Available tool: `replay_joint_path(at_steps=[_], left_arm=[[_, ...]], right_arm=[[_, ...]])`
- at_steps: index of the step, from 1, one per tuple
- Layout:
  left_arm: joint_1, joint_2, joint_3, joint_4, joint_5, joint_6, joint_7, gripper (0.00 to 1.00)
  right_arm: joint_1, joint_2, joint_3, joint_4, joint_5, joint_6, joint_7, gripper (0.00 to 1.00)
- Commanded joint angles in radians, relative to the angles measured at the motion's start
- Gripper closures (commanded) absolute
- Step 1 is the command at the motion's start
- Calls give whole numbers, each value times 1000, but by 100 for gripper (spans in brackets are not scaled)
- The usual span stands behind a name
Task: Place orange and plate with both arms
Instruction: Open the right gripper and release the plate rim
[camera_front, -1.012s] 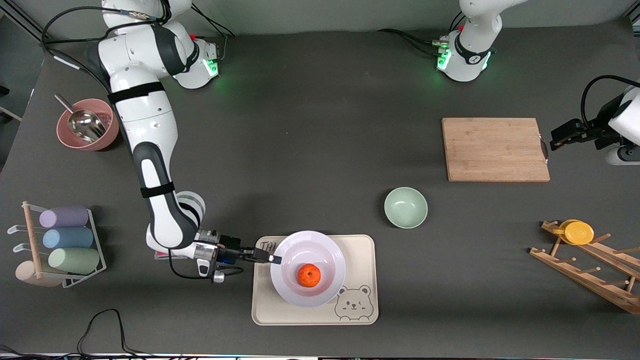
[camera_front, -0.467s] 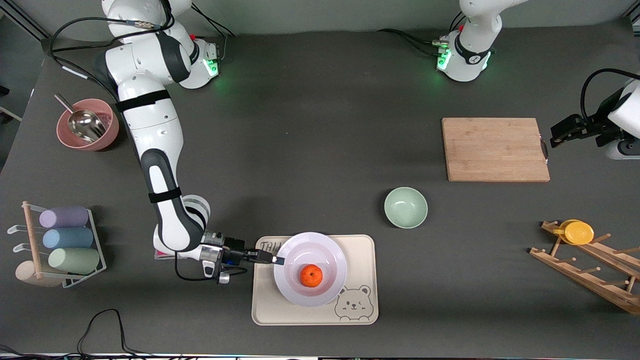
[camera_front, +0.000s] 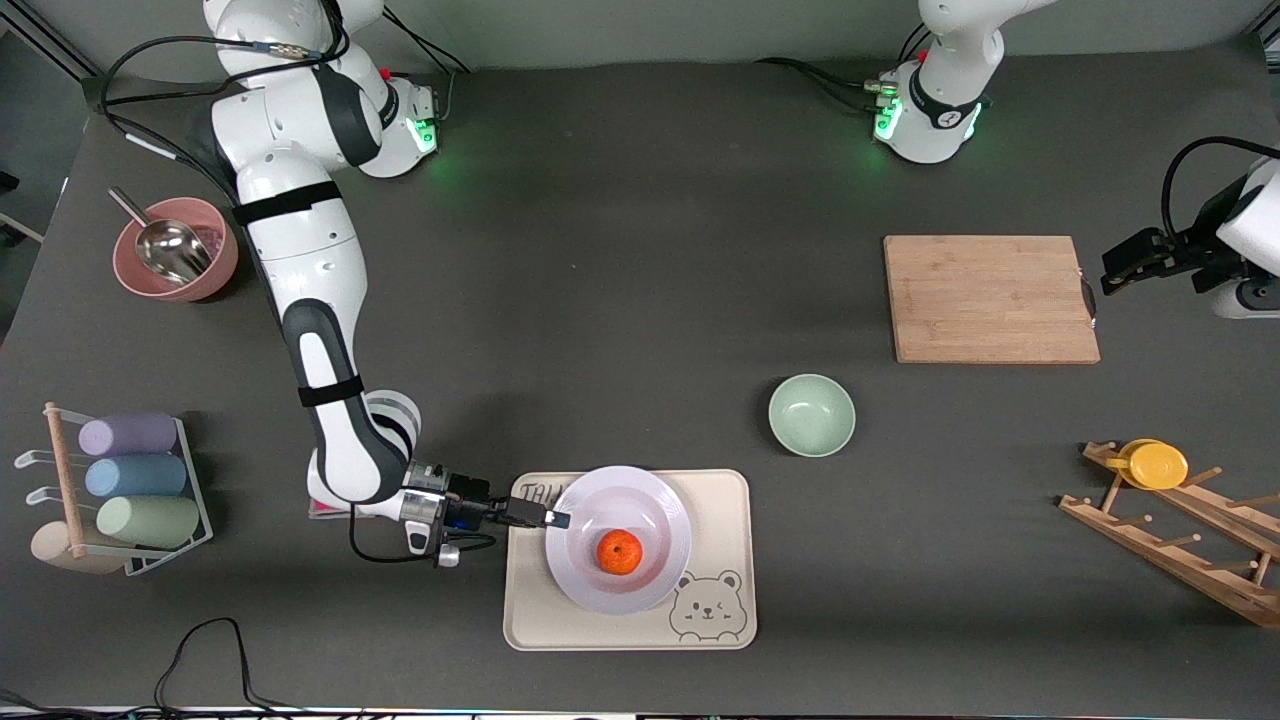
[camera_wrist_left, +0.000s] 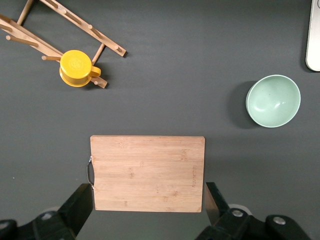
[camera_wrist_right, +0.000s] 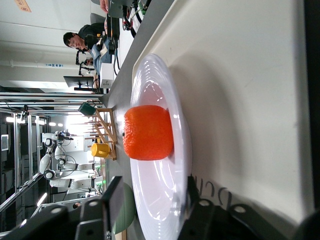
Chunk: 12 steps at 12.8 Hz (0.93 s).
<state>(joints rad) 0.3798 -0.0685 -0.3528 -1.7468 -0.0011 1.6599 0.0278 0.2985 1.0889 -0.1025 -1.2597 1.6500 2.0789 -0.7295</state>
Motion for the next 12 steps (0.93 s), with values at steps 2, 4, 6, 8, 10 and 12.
replay_joint_path(at_steps=[2, 4, 6, 8, 10, 12], left_arm=[[-6, -24, 9, -28, -13, 17, 8, 0], [-6, -25, 9, -27, -13, 15, 8, 0], [-6, -27, 9, -27, -13, 14, 6, 0], [-6, -36, 9, -27, -13, 0, 6, 0], [-4, -63, 12, -25, -13, -12, 6, 0], [4, -65, 17, -19, -13, -25, 6, 0]], right_arm=[[-24, -21, -6, 29, -149, 0, 141, 31], [-47, -61, -6, 19, -249, -8, 227, 30], [-71, -124, -6, -13, -359, -13, 310, 30], [-97, -212, -5, -62, -528, -26, 413, 25], [-130, -320, -6, -121, -686, -92, 475, 16], [-151, -455, -5, -211, -862, -114, 513, 4]])
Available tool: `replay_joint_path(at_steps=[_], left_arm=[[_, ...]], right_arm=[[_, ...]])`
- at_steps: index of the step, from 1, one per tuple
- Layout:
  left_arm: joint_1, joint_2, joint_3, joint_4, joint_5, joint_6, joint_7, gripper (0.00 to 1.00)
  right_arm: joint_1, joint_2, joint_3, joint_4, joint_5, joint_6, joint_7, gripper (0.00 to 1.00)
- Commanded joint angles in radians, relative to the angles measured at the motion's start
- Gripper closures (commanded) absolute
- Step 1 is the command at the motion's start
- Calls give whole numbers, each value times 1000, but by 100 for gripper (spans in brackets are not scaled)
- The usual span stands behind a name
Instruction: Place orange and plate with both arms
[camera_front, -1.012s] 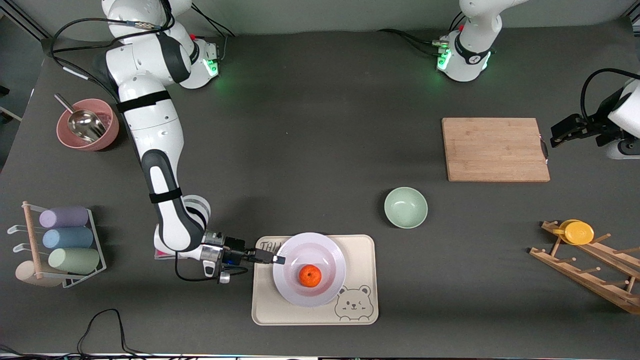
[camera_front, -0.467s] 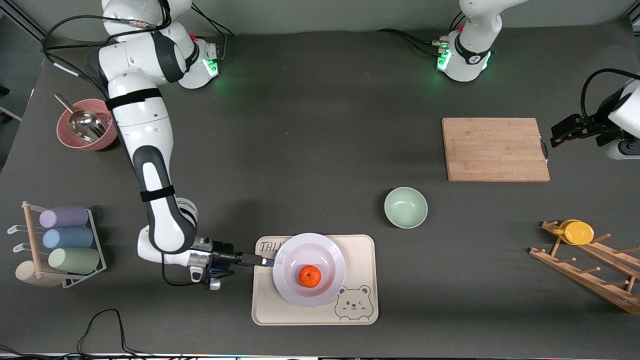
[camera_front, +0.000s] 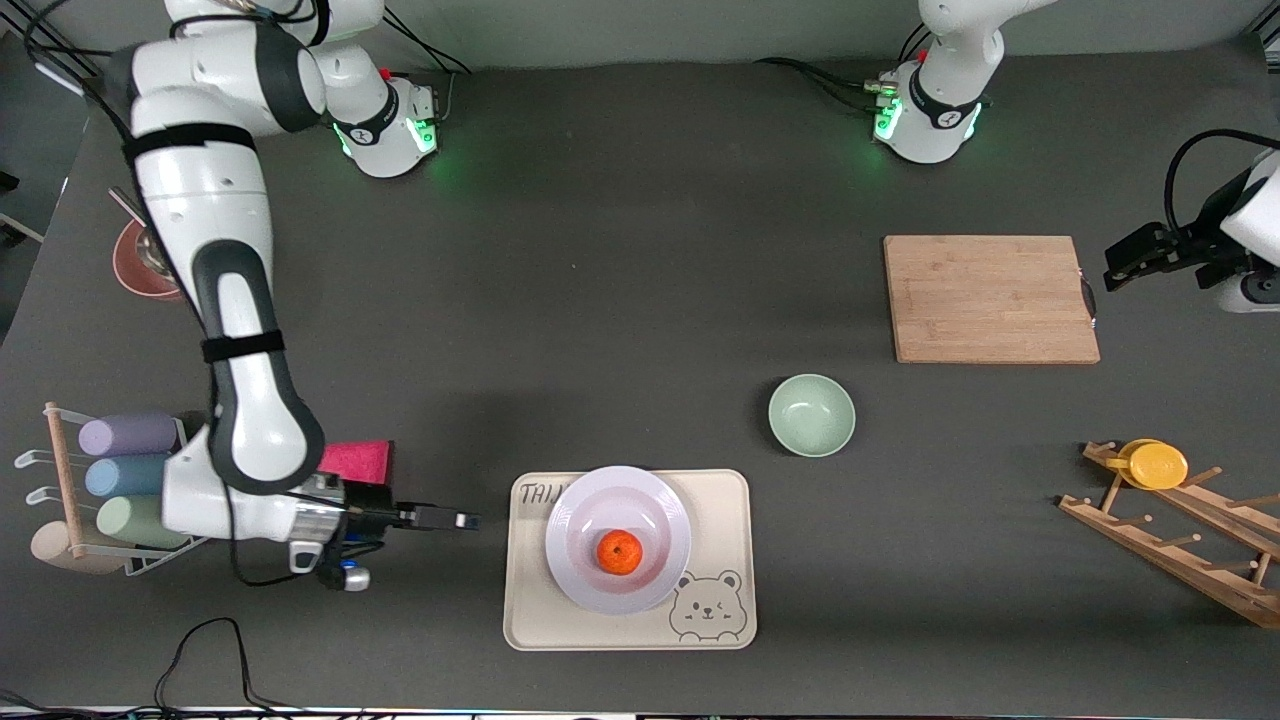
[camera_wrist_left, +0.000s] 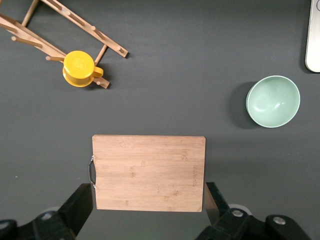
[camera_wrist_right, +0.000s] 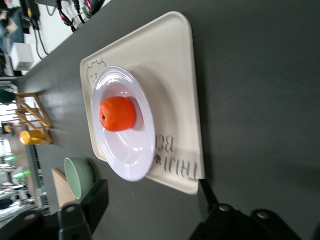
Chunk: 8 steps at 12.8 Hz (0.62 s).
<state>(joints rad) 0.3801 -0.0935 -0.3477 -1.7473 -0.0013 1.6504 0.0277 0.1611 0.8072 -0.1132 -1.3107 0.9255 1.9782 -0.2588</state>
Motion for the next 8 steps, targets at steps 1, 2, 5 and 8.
replay_joint_path(at_steps=[1, 2, 5, 8], left_arm=[[3, -41, 12, -18, -13, -17, 6, 0], [3, -41, 12, -18, -13, -20, 3, 0], [2, -55, 10, -18, -13, -32, 1, 0], [2, -64, 10, -18, -13, -40, 1, 0]], right_arm=[[-23, -243, 4, -206, -222, -25, 53, 0], [-37, -309, 4, -232, -305, -68, 65, 0], [-66, -484, 4, -237, -581, -243, 205, 0], [-98, -627, 4, -239, -756, -360, 211, 0]])
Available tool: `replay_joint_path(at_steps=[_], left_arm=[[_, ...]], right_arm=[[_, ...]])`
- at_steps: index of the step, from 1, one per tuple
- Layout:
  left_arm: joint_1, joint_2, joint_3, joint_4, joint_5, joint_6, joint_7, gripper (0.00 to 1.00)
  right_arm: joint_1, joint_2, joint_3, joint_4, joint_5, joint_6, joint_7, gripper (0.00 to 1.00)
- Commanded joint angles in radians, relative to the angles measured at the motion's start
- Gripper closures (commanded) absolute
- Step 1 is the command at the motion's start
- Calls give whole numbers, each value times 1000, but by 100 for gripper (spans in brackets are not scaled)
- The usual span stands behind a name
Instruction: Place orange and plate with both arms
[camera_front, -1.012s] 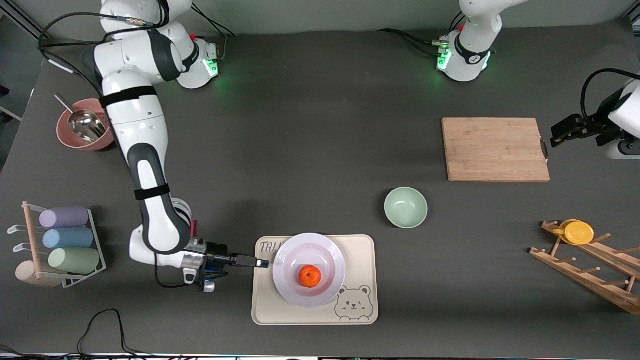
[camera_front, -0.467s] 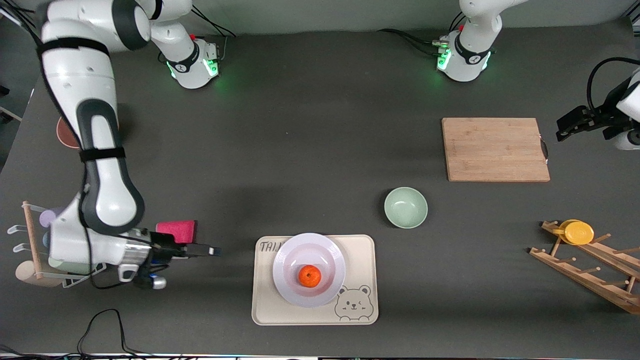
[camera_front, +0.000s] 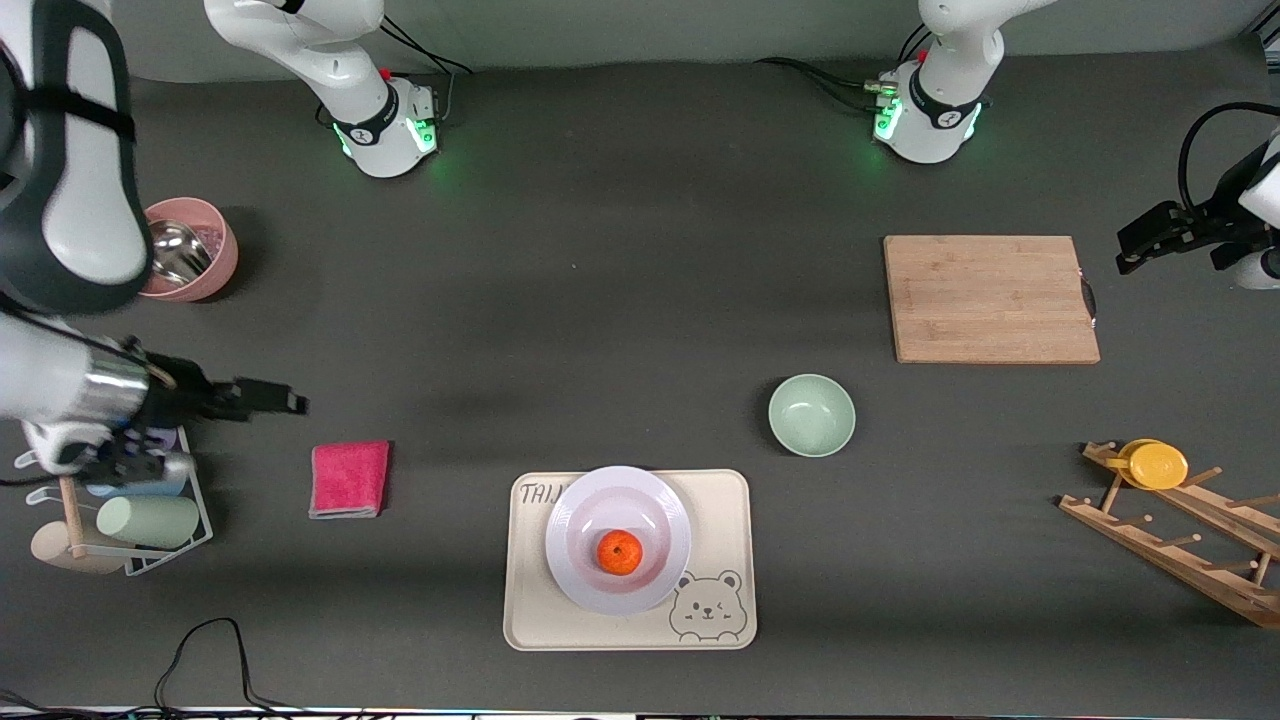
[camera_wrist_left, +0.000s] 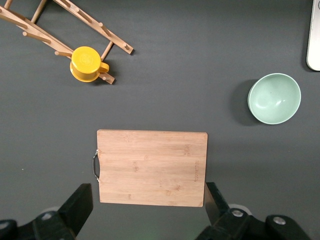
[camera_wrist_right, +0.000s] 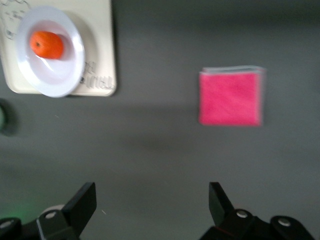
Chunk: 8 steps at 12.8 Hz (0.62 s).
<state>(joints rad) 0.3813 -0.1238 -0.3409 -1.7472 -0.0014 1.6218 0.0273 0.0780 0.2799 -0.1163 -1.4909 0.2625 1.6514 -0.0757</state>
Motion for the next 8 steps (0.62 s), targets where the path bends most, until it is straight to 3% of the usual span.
replay_joint_path(at_steps=[1, 4, 8], left_arm=[[2, -34, 3, -18, -12, -11, 3, 0], [4, -31, 5, -21, -12, -11, 2, 0], [2, -30, 5, -22, -12, -11, 3, 0]], right_arm=[[-20, -132, 7, -57, -147, -62, 30, 0], [-21, -195, 9, -54, -230, -133, 91, 0], [-20, -205, 9, -55, -235, -131, 94, 0]])
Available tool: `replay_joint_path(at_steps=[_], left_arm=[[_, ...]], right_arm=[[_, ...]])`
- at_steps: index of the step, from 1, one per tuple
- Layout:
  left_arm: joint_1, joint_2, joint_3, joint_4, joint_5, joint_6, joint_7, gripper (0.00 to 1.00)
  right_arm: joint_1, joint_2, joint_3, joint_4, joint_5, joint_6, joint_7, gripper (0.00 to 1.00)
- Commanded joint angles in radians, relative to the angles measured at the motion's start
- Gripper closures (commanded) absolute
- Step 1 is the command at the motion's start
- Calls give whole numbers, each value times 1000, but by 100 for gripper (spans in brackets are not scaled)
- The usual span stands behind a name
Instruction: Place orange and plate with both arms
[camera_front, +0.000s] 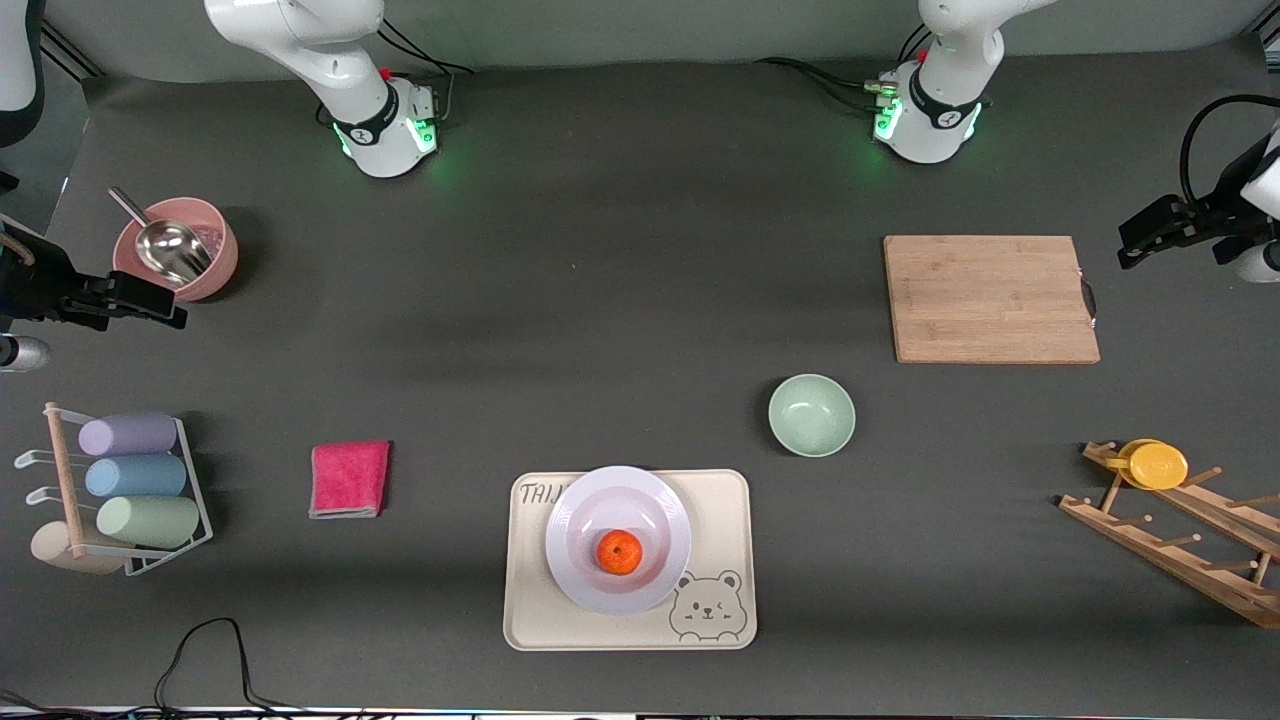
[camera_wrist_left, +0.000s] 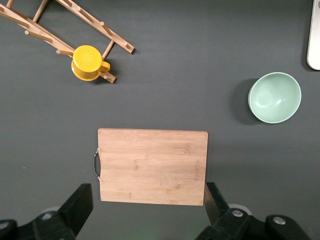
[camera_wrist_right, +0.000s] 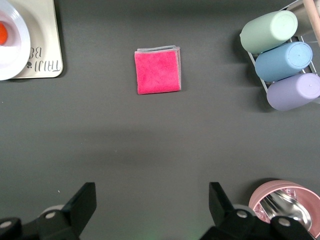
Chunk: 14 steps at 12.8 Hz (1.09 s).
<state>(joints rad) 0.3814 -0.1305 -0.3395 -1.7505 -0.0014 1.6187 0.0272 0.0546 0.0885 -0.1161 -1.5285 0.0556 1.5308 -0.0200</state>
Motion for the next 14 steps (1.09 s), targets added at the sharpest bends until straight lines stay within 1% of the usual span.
replay_joint_path(at_steps=[1, 4, 6, 14], left_arm=[[2, -23, 4, -17, -12, -11, 3, 0], [2, -21, 4, -17, -12, -13, 3, 0], [2, -21, 4, -17, -14, -13, 3, 0], [2, -18, 4, -12, -12, -23, 14, 0]], right_arm=[[4, -9, 9, -18, -28, -3, 40, 0], [8, -6, 6, -19, -37, 6, 40, 0], [11, -6, -8, -18, -39, 5, 40, 0], [11, -7, -7, -18, -39, 3, 40, 0]])
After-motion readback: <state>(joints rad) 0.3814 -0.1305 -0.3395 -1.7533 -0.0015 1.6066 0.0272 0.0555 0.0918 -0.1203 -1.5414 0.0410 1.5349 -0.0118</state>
